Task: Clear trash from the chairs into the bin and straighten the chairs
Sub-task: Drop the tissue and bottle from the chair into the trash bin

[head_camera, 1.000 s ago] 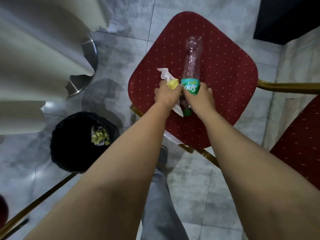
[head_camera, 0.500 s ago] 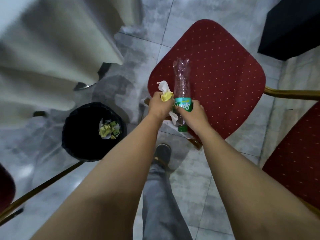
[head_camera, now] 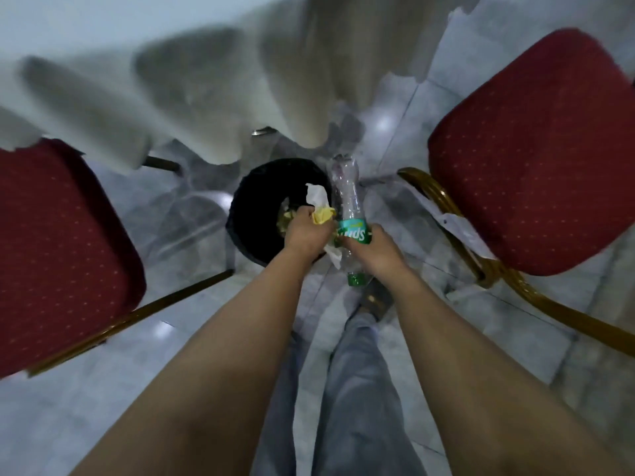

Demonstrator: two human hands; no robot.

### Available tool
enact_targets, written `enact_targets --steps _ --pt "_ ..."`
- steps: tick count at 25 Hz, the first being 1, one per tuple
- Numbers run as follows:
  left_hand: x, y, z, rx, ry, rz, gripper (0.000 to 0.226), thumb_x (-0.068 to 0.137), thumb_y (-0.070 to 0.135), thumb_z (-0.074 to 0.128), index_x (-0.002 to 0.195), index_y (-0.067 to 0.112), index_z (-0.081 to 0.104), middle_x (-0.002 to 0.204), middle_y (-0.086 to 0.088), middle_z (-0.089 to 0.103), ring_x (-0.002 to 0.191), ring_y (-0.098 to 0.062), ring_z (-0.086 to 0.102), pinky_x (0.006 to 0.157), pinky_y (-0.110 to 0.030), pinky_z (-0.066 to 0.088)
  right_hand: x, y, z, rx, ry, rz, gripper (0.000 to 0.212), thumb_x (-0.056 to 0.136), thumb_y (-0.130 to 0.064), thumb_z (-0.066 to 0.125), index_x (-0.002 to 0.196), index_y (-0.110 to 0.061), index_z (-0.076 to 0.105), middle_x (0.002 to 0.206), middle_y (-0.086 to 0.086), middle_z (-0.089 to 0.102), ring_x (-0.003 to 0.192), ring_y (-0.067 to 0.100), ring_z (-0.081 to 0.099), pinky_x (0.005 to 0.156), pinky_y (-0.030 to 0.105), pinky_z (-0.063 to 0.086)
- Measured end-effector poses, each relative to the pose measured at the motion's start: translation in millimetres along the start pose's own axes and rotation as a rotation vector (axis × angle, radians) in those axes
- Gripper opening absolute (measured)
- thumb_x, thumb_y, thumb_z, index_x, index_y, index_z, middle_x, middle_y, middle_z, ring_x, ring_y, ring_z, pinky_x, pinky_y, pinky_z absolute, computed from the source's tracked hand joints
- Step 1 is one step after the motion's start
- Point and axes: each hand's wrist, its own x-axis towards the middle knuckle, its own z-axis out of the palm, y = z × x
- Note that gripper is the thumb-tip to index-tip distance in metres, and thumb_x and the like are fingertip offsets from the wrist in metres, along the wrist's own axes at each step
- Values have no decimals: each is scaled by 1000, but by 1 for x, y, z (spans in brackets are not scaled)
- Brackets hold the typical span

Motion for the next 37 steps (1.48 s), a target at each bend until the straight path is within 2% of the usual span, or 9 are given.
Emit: enact_targets --steps 3,7,10,13,18,21,27,32,37 --pt "15 -32 -43 45 29 -50 48 85 29 71 123 11 48 113 -11 63 105 -33 64 91 -47 55 2 -10 51 -8 -71 9 43 85 -42 69 118 -19 53 108 3 62 95 21 61 77 32 48" --pt "37 -64 -77 81 19 -70 53 88 29 69 129 7 44 114 -12 59 107 -36 62 89 -51 54 16 -11 100 -17 -98 48 52 87 -48 65 127 -18 52 114 7 63 98 24 60 85 36 50" --pt "57 -72 -89 55 23 -76 57 88 32 68 133 8 42 122 -12 58 111 -34 60 91 -50 54 36 -18 120 -66 -101 87 56 89 -47 62 133 -14 48 111 7 61 95 25 59 82 35 49" --pt "71 -66 -87 40 2 -94 73 88 36 69 146 13 31 134 -10 50 120 -30 54 98 -46 51 54 -24 122 -117 -60 59 60 91 -44 60 140 -13 43 127 13 57 110 30 58 82 33 46" --pt "76 -51 -86 7 -75 -84 87 88 41 64 155 19 14 153 -9 34 136 -30 40 110 -46 39 56 -24 115 -352 -107 -7 72 94 -49 54 153 -15 28 153 12 35 138 32 37 108 39 37" --pt "60 -48 -92 147 -97 -31 93 83 46 61 155 16 13 155 -12 34 136 -32 42 111 -44 38 46 -27 114 -371 -85 -8 67 98 -51 45 152 -15 29 154 12 34 140 32 36 109 41 34" --pt "6 -47 -121 377 10 57 74 96 39 55 155 14 18 157 -15 29 141 -33 34 111 -39 33 -1 -47 97 -458 -73 -118 67 98 -51 42 151 -12 30 155 10 36 141 31 34 112 43 33" --pt "-74 -41 -151 484 116 103 72 97 46 48 155 15 18 157 -14 30 141 -33 34 114 -46 32 -67 -76 70 -633 -87 -279 69 99 -49 41 154 -12 24 159 9 28 145 28 29 115 43 30" --pt "-162 -30 -184 588 270 157 70 99 50 40 155 14 17 162 -11 20 149 -30 15 120 -45 17 -135 -111 49 -857 -47 -492 64 99 -49 41 150 -10 31 155 11 35 141 31 34 112 46 34"
